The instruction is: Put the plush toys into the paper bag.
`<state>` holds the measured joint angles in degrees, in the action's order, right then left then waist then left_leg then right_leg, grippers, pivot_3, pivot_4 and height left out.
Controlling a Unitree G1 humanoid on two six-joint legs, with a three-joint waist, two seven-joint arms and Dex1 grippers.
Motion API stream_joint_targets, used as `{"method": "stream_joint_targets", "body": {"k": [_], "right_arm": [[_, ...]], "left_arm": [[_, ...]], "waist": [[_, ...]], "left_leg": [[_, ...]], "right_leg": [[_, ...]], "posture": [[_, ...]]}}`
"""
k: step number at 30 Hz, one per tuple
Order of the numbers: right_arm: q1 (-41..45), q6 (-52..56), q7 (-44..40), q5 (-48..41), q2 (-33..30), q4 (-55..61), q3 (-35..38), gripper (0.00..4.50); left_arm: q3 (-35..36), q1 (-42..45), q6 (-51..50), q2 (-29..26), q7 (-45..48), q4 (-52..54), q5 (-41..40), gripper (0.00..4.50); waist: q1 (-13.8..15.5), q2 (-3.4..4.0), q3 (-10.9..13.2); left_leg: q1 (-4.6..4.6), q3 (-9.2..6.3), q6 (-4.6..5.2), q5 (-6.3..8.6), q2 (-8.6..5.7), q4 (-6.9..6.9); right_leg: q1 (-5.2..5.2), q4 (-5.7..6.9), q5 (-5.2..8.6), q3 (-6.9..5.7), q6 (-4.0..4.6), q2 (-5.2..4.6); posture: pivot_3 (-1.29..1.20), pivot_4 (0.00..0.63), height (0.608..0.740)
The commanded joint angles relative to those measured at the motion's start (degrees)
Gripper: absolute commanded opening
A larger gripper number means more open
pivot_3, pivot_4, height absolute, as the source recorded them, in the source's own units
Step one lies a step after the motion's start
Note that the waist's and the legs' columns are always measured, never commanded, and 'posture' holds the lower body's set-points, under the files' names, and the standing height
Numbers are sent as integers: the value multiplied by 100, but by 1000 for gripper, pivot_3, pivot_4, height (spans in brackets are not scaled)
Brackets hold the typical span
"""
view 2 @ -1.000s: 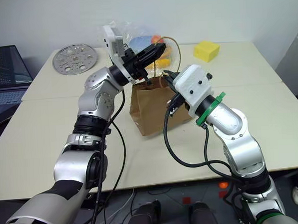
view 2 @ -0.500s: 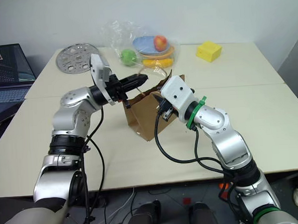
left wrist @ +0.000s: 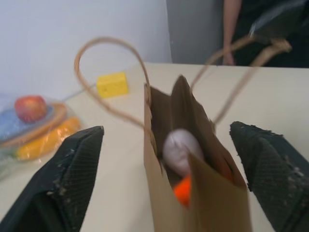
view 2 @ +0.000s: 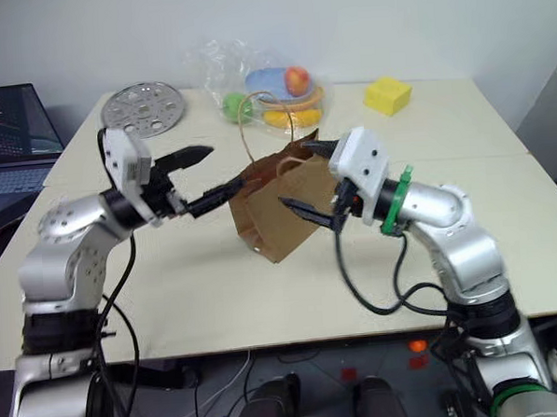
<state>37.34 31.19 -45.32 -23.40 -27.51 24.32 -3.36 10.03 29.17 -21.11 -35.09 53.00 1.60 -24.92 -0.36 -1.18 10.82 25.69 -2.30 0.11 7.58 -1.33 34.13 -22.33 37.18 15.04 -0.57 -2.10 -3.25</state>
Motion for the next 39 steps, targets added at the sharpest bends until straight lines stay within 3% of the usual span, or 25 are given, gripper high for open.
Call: {"method": "stream_joint_targets", "body": {"k": [1,4,8,15,18,25,28,39], "right_arm": [[249,988,116,-1204,-97,376,717,4500],[61,1715,178,-1915,-415,538,1096,4500],[-396,1981,281,-2128,-912,900,1254,4500],[-972,1810,783,-1862,-943,1121,1143,4500],[-1063,1852,962,-1929,-897,1339,1155,4500],[-1169,1900,1206,-2005,-920,1448,1210,4500],[-1166,1884,1262,-2011,-906,1439,1197,4500],[-1217,1839,1323,-1995,-944,1404,1137,4500]], "left_arm": [[147,-261,29,213,-478,576,-82,4474],[-28,-581,105,421,-615,755,-34,4474],[-354,-743,211,692,-721,828,69,4474],[-712,-455,640,1011,-798,231,397,4474],[-877,-373,936,909,-998,-192,940,4474],[-943,-582,1014,996,-765,-456,874,4474],[-921,-537,1000,1058,-728,-452,773,3850],[-950,-423,995,1055,-624,-559,766,484]], "waist": [[37,-1,0],[64,-1,-2],[89,-1,-2],[74,-2,-3],[69,-2,-3],[62,-2,-3],[69,-2,-3],[65,-2,-3]], "left_leg": [[0,-4,0,0,1,0],[0,-10,-2,1,6,1],[9,11,-1,1,5,0],[12,16,1,0,5,1],[12,16,1,0,5,1],[13,15,1,0,5,1],[13,12,1,0,5,2],[13,15,1,0,5,3]], "right_leg": [[1,0,-1,-1,4,-1],[4,-2,6,-6,31,-5],[2,-17,13,-1,49,-18],[-1,-13,12,-1,47,-15],[-1,-14,8,-3,38,-11],[-1,-17,2,-3,25,-10],[0,-16,4,-4,31,-11],[0,-18,3,-3,29,-12]], "posture": [[0,150,740],[0,150,740],[0,150,740],[0,150,740],[0,150,740],[0,150,740],[0,150,740],[0,150,740]]}}
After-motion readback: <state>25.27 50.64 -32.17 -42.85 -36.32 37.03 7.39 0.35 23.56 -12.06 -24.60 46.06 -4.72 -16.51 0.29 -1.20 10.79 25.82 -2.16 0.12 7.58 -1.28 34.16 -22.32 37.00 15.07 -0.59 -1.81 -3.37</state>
